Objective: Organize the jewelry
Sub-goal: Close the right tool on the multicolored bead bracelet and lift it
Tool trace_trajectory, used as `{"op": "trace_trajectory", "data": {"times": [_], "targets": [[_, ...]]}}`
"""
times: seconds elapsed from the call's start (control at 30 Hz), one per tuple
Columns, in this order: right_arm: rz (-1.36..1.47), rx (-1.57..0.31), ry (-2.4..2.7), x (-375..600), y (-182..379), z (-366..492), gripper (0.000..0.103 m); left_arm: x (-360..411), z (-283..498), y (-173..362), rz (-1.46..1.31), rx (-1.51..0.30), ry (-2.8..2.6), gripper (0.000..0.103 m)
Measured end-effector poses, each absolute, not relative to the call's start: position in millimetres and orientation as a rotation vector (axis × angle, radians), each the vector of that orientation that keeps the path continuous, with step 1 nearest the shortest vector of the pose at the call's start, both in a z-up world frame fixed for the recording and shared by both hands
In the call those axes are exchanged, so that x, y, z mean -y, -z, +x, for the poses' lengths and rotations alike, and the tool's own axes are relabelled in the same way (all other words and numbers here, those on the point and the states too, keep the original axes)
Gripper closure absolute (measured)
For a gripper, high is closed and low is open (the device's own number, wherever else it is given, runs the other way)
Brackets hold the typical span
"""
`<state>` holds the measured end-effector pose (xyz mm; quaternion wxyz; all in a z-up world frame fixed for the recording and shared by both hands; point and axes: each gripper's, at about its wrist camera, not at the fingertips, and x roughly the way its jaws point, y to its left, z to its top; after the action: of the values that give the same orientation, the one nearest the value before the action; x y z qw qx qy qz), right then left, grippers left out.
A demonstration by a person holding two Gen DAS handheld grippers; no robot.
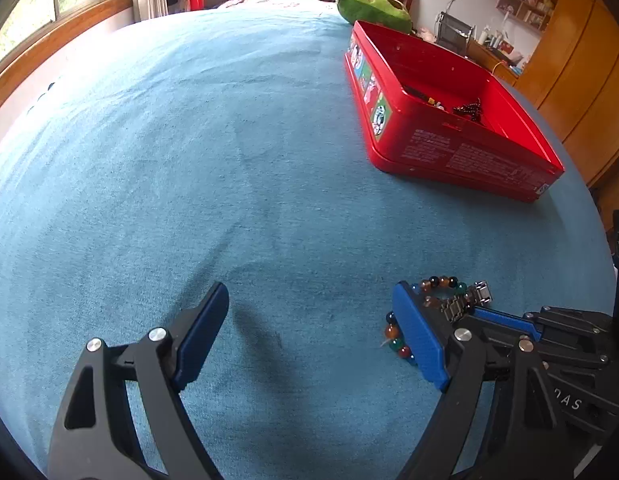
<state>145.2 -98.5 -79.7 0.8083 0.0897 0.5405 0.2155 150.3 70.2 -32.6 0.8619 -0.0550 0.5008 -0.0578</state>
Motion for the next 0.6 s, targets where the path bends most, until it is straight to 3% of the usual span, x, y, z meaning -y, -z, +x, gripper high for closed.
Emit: {"op": "trace_trajectory", "data": {"times": [0.1,0.6], "targets": [[0.185,-1.144,-0.478,98,76,143,0.097,-72,152,34,-0.122,-1.055,0.120,0.020],[0.214,-1.096,-0.585,117,45,109,0.097,-77,153,32,-0.139,-1.051,0.108,0.020]]}}
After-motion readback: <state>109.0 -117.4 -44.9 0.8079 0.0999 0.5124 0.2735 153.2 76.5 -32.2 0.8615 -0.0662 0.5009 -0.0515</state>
